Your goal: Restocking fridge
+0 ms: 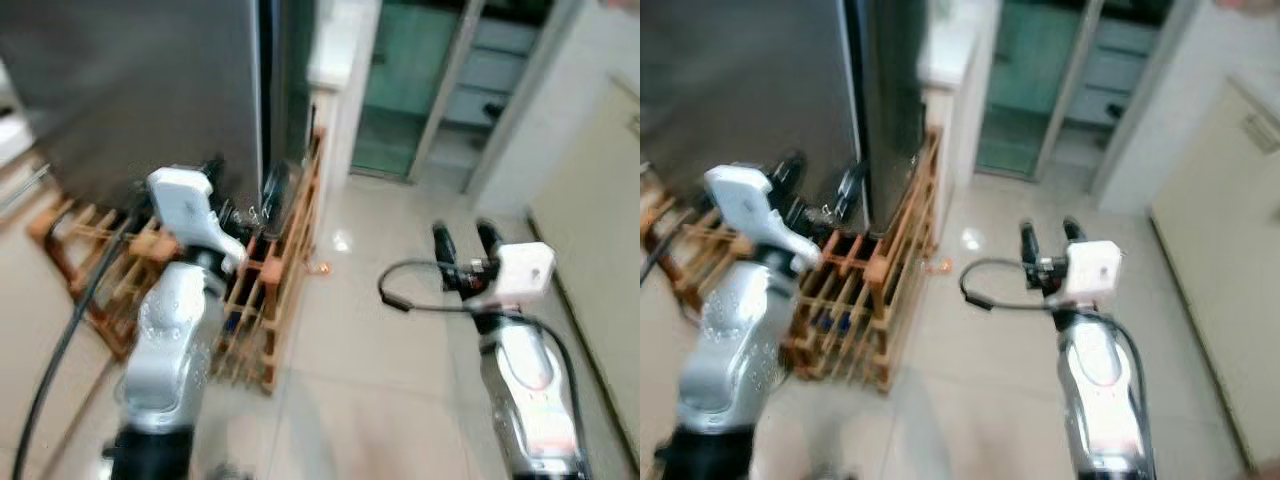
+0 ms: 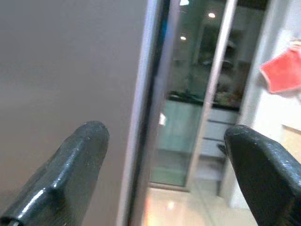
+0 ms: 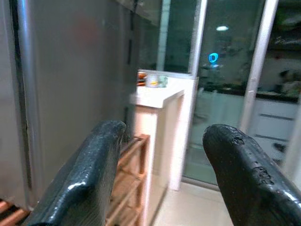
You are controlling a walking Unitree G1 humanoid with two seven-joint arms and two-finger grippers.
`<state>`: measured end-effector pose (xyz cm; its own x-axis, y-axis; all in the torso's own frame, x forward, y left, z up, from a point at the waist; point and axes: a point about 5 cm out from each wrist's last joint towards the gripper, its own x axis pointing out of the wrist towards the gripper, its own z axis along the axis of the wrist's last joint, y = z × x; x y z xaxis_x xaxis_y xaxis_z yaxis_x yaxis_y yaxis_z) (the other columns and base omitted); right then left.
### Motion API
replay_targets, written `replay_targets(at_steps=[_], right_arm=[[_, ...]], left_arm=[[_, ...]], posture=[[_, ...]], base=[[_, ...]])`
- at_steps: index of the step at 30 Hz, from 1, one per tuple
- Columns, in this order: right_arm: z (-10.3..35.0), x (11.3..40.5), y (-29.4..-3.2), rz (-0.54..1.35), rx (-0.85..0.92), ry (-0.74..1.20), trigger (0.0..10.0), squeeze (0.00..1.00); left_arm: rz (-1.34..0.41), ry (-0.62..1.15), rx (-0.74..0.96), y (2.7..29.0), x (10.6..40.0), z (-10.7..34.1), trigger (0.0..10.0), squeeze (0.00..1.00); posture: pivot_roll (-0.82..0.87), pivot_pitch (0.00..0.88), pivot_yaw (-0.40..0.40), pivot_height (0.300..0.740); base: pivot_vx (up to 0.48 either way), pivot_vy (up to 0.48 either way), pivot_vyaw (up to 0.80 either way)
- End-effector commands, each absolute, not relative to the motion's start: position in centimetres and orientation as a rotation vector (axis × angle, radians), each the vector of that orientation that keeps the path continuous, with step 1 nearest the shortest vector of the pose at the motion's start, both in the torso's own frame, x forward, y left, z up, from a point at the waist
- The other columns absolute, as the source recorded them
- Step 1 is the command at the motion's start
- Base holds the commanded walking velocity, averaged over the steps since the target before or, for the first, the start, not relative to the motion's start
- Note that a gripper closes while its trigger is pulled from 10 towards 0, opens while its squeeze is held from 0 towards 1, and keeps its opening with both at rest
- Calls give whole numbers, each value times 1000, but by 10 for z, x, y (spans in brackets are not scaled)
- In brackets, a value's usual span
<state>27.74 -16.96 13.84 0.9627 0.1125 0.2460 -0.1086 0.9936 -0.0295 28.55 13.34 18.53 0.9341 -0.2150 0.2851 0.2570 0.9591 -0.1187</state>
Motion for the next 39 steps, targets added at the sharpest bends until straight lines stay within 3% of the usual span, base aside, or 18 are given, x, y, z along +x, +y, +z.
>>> replay_targets(at_steps=[1,8,22,32,39], right_arm=[[145,283,-169,111,-22,-269,10000,0],[141,289,-165,141,-26,-236,10000,0],[122,284,-149,181,19,-165,10000,0],[114,284,-147,173,29,-132,10000,0],[107,282,-147,176,40,-97,10000,0]], left_arm=[[-231,-280,-142,135,288,190,10000,0],[-241,-286,-129,131,297,196,10000,0],[-210,-404,-32,153,314,229,10000,0],[-372,-314,-57,113,309,223,10000,0],[-400,-239,-55,109,301,210,10000,0]], posture=[[-3,0,-48,740],[-7,0,-43,740],[-9,0,-50,740],[-15,0,-41,740],[0,0,-53,740]], base=[[480,0,0],[480,0,0],[0,0,0],[0,0,0],[0,0,0]])
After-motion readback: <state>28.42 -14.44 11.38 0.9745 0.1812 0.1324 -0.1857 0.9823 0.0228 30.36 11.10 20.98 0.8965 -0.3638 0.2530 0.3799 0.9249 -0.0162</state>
